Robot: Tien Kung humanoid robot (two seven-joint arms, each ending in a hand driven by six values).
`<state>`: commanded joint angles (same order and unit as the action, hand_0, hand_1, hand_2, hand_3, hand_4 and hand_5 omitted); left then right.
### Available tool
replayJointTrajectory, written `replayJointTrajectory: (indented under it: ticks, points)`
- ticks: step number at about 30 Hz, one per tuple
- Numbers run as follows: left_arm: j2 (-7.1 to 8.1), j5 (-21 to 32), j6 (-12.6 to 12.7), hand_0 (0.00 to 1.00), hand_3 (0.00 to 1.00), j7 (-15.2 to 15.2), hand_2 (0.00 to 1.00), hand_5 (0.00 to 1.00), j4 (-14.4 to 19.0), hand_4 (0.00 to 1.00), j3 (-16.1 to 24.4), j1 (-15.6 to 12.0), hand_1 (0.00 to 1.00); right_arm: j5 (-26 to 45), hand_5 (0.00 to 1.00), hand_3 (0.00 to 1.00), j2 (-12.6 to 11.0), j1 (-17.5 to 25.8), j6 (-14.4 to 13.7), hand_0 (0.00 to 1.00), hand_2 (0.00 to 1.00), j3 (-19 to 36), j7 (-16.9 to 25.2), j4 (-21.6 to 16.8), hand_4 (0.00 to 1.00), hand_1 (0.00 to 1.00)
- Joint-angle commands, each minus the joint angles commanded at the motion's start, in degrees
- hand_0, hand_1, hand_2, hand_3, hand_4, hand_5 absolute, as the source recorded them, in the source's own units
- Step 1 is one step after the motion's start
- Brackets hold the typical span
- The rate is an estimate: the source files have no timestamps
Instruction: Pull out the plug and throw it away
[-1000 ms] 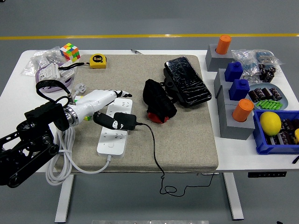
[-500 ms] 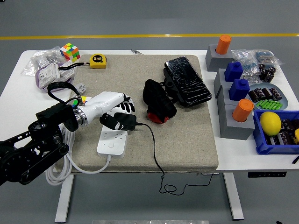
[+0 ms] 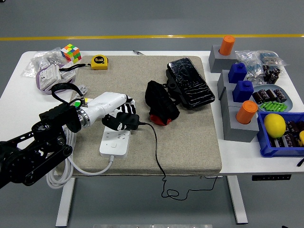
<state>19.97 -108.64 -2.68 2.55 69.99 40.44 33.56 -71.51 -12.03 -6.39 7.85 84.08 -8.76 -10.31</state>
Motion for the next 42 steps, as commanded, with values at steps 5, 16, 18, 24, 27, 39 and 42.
replayJointTrajectory:
  ticks: [5,16,18,24,27,39,42]
  points:
    - [0.16,0.3,-0.2,0.495,0.594,0.3,0.585,0.002,0.4,0.835,0.4,-0.3,0.643,-0.1,0.479,0.602,0.0,0.0,0.0,0.64,0.685,0.0,0.0,0.0,0.998,0.676]
    - [0.43,0.3,-0.2,0.536,0.796,0.4,0.748,0.027,0.8,0.935,0.8,-0.7,0.724,-0.2,0.479,0.601,0.0,0.1,0.0,0.638,0.685,0.0,-0.1,0.0,0.998,0.676]
    - [0.34,0.1,-0.4,0.53,0.786,0.5,0.727,0.019,0.3,0.931,0.6,-0.6,0.705,0.0,0.479,0.601,0.0,0.2,0.0,0.639,0.685,-0.1,0.0,0.0,0.998,0.676]
    - [0.34,0.1,-0.6,0.52,0.772,0.8,0.7,0.002,0.8,0.907,0.9,-1.0,0.681,0.0,0.479,0.602,0.1,0.3,0.1,0.64,0.685,0.0,0.0,0.0,0.998,0.677]
    - [0.61,0.0,-0.8,0.52,0.772,1.0,0.7,0.002,2.0,0.907,1.7,-1.4,0.681,-0.3,0.479,0.602,0.1,0.3,0.1,0.64,0.685,0.3,-0.1,0.0,0.998,0.677]
    - [1.54,-0.2,-1.3,0.502,0.747,2.0,0.581,0.002,4.7,0.91,2.2,-2.1,0.605,-0.3,0.477,0.602,0.3,0.3,0.1,0.639,0.685,0.6,0.0,0.0,0.998,0.677]
    - [1.14,-0.3,-1.0,0.502,0.747,1.8,0.581,0.002,3.4,0.91,1.7,-1.6,0.605,-0.1,0.477,0.602,0.3,0.2,0.1,0.639,0.685,0.4,0.1,0.0,0.998,0.677]
